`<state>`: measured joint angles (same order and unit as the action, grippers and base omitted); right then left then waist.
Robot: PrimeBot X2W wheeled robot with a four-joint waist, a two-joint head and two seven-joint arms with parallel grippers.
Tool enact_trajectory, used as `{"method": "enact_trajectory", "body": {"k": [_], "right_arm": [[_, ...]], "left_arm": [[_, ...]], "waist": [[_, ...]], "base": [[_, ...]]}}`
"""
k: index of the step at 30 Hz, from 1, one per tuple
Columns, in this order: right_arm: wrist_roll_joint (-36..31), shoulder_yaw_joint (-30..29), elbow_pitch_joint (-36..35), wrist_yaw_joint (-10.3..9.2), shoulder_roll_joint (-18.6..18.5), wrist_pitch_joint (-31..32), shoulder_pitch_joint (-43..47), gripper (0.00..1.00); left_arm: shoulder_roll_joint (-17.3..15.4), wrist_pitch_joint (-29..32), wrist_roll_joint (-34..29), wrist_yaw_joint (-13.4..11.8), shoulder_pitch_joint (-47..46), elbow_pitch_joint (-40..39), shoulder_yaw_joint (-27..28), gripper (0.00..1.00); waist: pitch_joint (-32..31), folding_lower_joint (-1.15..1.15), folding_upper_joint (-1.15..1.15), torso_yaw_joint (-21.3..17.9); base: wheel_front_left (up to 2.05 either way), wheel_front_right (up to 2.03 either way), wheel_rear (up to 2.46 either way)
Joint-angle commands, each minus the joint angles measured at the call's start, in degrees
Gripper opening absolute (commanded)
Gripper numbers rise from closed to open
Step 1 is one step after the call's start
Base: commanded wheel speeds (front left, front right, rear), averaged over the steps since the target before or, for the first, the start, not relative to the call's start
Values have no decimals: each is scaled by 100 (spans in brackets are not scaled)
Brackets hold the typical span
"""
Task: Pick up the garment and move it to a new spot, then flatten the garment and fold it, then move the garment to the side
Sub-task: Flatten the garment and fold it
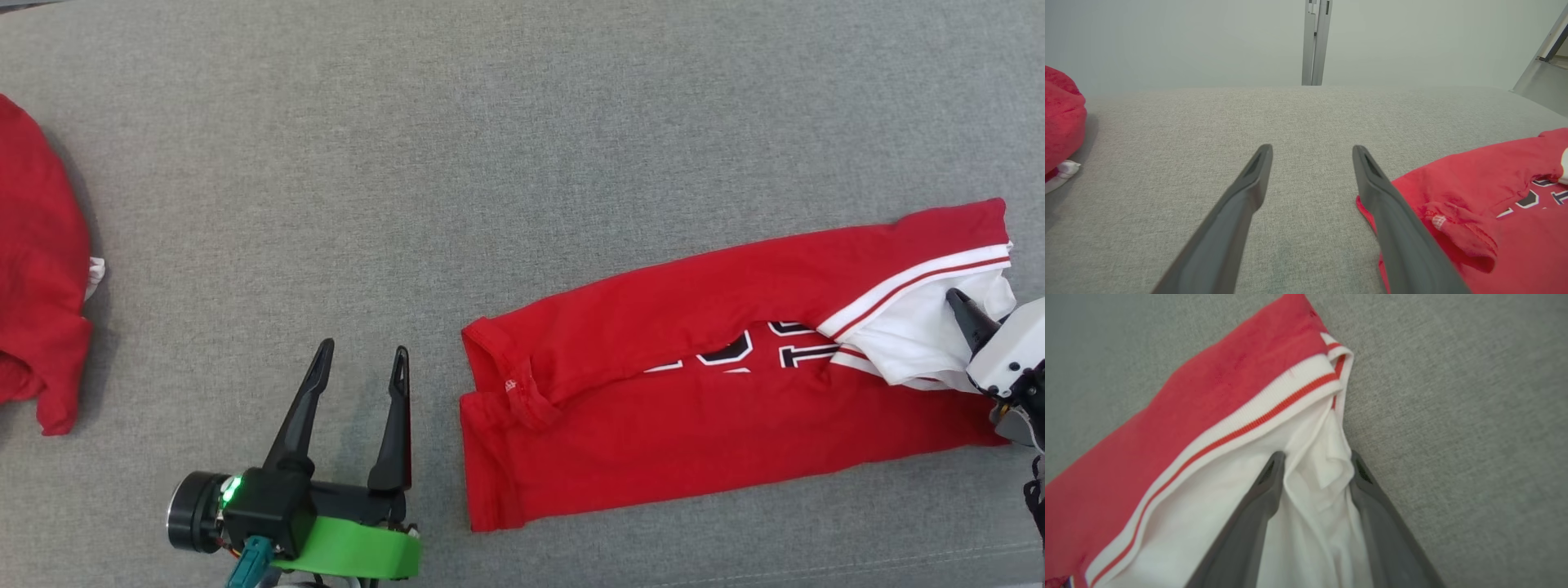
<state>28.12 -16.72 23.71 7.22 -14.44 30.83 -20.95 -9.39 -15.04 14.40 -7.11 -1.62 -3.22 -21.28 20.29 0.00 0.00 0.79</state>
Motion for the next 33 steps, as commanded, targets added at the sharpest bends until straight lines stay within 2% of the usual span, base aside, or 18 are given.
{"method": "enact_trajectory", "body": {"k": [1,6,13,15,18,21,24,28,33], "right_arm": [[181,70,93,46,208,-50,142,0],[367,-482,62,20,-389,-442,184,0],[263,-1775,9,26,-1467,-490,316,0],[361,-1873,-154,26,-1699,-384,349,0],[610,-1684,-519,26,-1888,-232,509,0],[893,-1255,-1179,26,-1809,-25,826,0],[970,-779,-1876,26,-1489,125,1139,0],[674,-48,-2661,26,-590,174,1461,0],[260,823,-2769,26,339,-29,1571,0]], "left_arm": [[55,-16,-64,62,142,-4,104,100],[277,-17,-211,332,356,74,371,100],[534,-16,-198,646,486,292,617,100],[581,-17,-200,701,500,326,673,100],[613,-16,-159,755,529,383,717,100],[634,-16,-126,760,540,412,732,100],[641,-16,-20,703,577,428,694,100],[640,-16,82,626,583,465,626,100],[641,-16,33,616,498,544,543,100]], "waist": [[-59,0,0,20],[-250,0,0,62],[-459,0,0,261],[-493,0,0,294],[-548,0,0,335],[-605,0,0,352],[-653,0,0,311],[-710,0,0,209],[-723,0,0,152]], "base": [[0,0,0],[0,0,0],[0,0,0],[0,0,0],[0,0,0],[0,0,0],[0,0,0],[0,0,0],[0,0,0]]}}
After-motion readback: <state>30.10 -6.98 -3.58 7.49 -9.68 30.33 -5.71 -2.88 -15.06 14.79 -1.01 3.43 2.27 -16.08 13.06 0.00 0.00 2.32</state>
